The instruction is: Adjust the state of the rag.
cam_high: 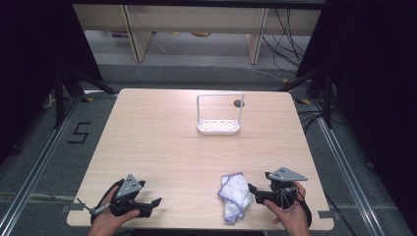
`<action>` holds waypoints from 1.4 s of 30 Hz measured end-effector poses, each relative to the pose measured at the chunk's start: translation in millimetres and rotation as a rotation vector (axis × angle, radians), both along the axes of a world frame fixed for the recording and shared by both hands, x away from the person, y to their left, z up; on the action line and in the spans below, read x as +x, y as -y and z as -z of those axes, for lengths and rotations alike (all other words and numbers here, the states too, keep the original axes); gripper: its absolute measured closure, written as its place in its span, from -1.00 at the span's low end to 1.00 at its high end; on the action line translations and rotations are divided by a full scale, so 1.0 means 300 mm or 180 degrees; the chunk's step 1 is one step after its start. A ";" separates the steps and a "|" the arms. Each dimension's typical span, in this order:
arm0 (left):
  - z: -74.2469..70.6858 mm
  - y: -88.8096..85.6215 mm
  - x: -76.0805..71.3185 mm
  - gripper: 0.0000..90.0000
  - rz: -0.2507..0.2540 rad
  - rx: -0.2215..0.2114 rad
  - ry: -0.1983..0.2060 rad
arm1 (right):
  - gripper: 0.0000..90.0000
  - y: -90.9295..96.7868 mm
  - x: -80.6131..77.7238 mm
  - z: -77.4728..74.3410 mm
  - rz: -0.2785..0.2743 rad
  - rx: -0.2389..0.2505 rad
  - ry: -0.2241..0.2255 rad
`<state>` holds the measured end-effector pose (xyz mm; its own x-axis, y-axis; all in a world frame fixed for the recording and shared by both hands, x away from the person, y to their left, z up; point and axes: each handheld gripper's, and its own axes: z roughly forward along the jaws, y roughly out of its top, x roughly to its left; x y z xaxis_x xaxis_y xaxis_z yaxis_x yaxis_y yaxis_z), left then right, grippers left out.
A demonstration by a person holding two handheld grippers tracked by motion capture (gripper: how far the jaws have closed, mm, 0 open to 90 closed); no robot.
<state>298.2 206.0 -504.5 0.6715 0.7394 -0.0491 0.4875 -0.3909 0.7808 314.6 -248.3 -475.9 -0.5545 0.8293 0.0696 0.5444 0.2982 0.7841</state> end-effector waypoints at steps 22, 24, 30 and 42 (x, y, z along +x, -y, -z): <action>0.004 0.002 0.007 -0.67 -0.0013 0.0007 0.0007 | -0.17 -0.206 -0.027 -0.054 -0.0733 -0.0331 0.0062; 0.005 0.004 0.008 -0.67 -0.0007 0.0013 0.0015 | -0.12 -0.226 -0.024 -0.046 -0.0839 -0.0413 0.0044; 0.012 0.011 0.008 -0.67 -0.0014 -0.0054 -0.0027 | -0.01 -0.305 -0.019 -0.021 -0.1002 -0.0662 -0.0142; 0.011 0.011 0.006 -0.67 -0.0024 -0.0050 -0.0018 | 0.86 -0.301 -0.020 -0.018 -0.1070 -0.1015 0.0038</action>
<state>300.1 202.8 -507.7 0.6655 0.7436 -0.0647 0.4950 -0.3747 0.7840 308.7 -158.1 -470.5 -0.7954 0.5824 -0.1678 0.3678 0.6838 0.6302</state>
